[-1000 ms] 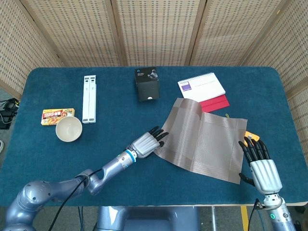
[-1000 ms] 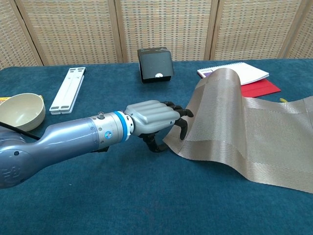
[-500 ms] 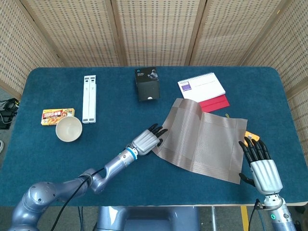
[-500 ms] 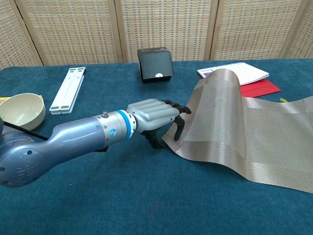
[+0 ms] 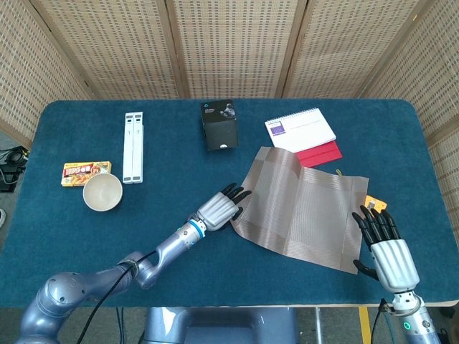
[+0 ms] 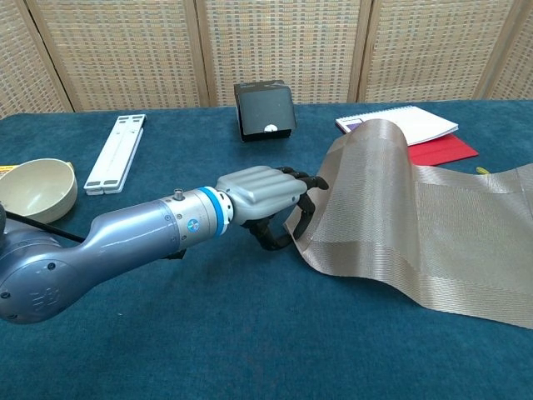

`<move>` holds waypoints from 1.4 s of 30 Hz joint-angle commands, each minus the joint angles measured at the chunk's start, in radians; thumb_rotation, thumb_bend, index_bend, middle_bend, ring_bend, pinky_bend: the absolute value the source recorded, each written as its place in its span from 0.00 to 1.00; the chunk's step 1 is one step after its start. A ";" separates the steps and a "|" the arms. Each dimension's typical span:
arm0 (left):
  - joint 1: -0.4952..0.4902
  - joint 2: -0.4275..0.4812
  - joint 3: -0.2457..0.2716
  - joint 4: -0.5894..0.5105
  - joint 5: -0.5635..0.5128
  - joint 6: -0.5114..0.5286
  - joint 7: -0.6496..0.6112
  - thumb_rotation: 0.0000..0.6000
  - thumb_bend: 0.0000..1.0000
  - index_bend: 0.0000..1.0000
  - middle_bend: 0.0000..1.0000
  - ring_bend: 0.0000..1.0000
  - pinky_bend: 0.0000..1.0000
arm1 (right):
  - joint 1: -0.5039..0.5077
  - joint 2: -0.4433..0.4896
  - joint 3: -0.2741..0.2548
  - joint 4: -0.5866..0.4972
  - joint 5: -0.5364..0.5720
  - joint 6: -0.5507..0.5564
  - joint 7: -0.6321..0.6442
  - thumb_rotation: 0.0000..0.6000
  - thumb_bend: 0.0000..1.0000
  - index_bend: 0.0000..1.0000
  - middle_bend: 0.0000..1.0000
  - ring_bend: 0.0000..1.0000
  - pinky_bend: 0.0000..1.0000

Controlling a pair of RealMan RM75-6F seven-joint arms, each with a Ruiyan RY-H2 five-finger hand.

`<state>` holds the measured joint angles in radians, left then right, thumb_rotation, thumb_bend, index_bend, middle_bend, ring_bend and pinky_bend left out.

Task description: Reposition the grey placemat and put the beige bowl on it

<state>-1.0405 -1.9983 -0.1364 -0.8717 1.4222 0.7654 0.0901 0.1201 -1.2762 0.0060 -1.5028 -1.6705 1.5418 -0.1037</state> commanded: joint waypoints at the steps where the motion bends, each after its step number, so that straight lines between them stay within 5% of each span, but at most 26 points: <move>1: 0.006 0.009 0.007 -0.014 0.008 0.011 -0.002 1.00 0.52 0.70 0.00 0.00 0.00 | -0.001 0.001 0.000 0.000 -0.002 0.002 0.002 1.00 0.00 0.02 0.00 0.00 0.00; 8: 0.072 0.086 0.043 -0.148 0.027 0.094 0.041 1.00 0.57 0.73 0.00 0.00 0.00 | -0.002 0.003 0.004 0.002 -0.004 0.007 0.005 1.00 0.00 0.02 0.00 0.00 0.00; 16: 0.189 0.275 0.108 -0.490 -0.053 0.137 0.284 1.00 0.57 0.74 0.00 0.00 0.00 | -0.007 0.005 -0.002 -0.004 -0.024 0.024 0.001 1.00 0.00 0.02 0.00 0.00 0.00; 25: 0.237 0.434 0.190 -0.756 -0.109 0.131 0.476 1.00 0.57 0.74 0.00 0.00 0.00 | -0.015 0.005 -0.012 -0.014 -0.054 0.043 -0.015 1.00 0.00 0.03 0.00 0.00 0.00; 42: 0.237 0.509 0.261 -0.934 -0.158 0.068 0.580 1.00 0.58 0.75 0.00 0.00 0.00 | -0.020 0.004 -0.016 -0.014 -0.072 0.051 -0.024 1.00 0.00 0.04 0.00 0.00 0.00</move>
<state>-0.8023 -1.4937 0.1216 -1.8003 1.2676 0.8372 0.6668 0.1003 -1.2723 -0.0096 -1.5171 -1.7425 1.5930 -0.1277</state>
